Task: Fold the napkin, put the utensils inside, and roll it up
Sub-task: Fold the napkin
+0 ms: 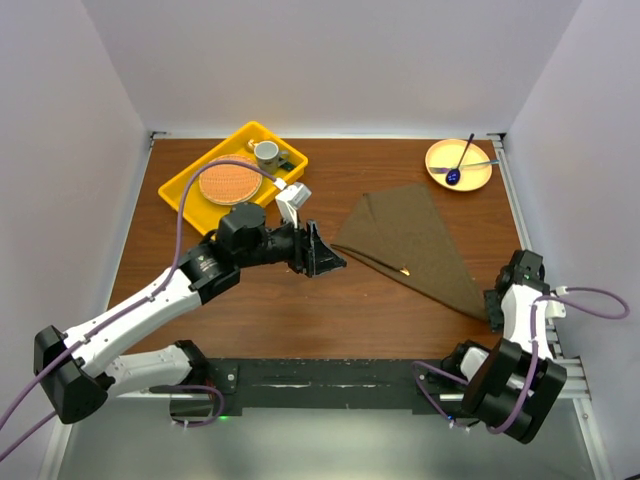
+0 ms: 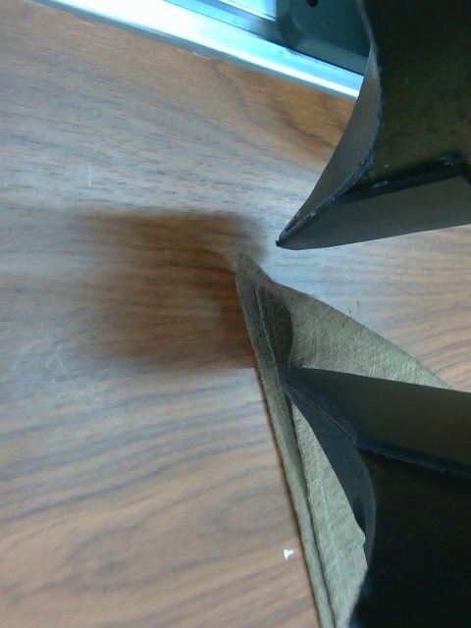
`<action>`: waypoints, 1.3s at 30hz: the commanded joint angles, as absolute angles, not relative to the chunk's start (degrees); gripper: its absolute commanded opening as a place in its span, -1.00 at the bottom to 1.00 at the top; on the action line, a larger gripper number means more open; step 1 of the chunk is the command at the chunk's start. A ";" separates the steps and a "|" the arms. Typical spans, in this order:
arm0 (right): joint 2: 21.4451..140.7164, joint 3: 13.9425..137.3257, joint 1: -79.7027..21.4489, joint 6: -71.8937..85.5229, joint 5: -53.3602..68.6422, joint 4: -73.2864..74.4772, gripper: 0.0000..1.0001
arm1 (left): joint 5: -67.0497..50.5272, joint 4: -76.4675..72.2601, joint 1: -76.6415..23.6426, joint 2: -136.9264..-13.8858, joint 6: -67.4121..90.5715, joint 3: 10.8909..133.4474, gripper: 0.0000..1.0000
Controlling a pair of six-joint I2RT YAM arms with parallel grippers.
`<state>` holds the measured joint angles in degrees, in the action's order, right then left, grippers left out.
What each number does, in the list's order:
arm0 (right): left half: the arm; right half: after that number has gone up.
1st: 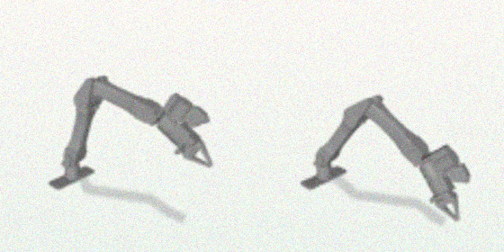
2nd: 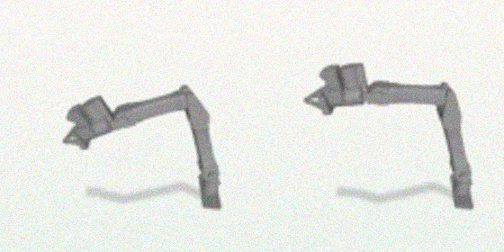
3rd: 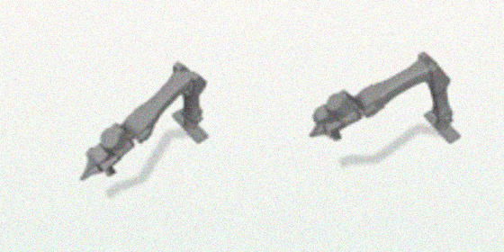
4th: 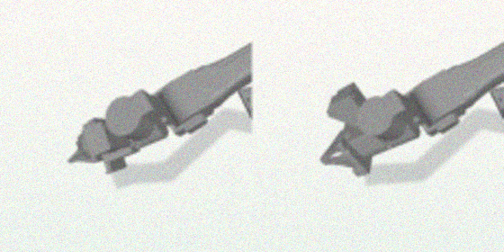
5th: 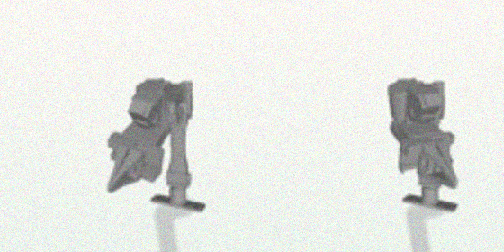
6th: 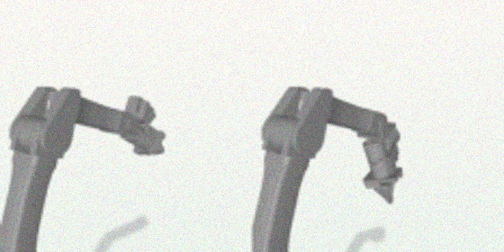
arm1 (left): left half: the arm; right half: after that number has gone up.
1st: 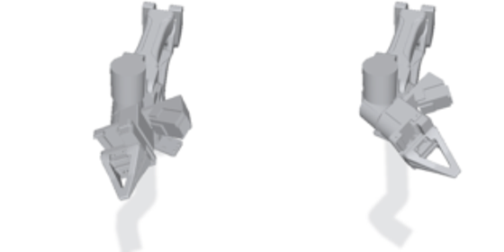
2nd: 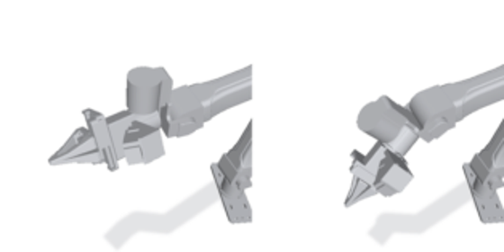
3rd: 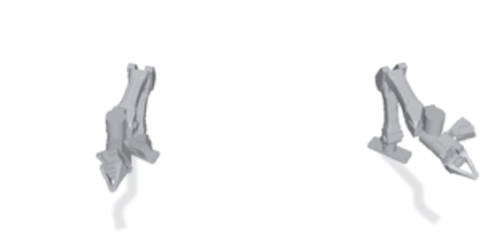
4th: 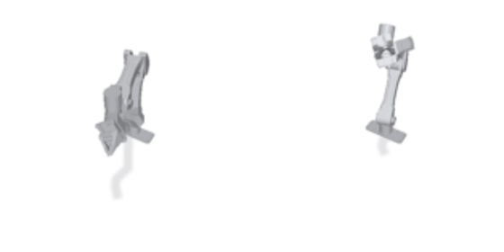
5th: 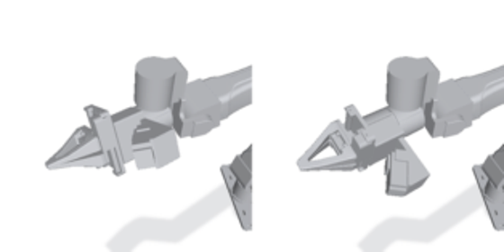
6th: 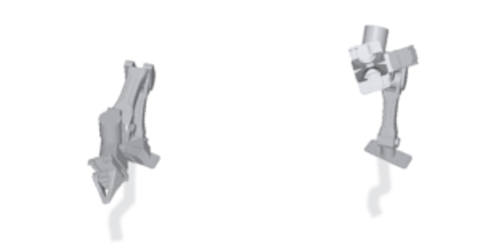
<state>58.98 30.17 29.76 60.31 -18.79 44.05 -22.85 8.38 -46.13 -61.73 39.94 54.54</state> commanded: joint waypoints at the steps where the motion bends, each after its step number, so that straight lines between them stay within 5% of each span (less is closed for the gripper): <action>1: 58.97 30.24 30.41 58.54 -21.27 40.52 0.15 | -24.17 7.73 -45.70 -60.73 41.22 57.13 0.27; 13: 61.17 28.39 30.59 56.16 -21.36 35.51 -0.02 | -23.29 8.17 -45.79 -58.98 42.45 58.09 0.27; 27: 55.47 33.47 30.59 53.18 -19.35 39.89 -0.71 | -22.50 7.21 -45.70 -57.13 43.42 57.31 0.27; 33: 50.54 36.30 30.06 46.15 -13.74 41.05 -0.85 | -21.89 1.06 -45.70 -55.11 46.49 52.74 0.27; 39: 50.63 37.01 17.78 41.75 -13.71 39.39 -0.88 | -20.74 -3.25 -45.70 -53.18 48.25 48.43 0.27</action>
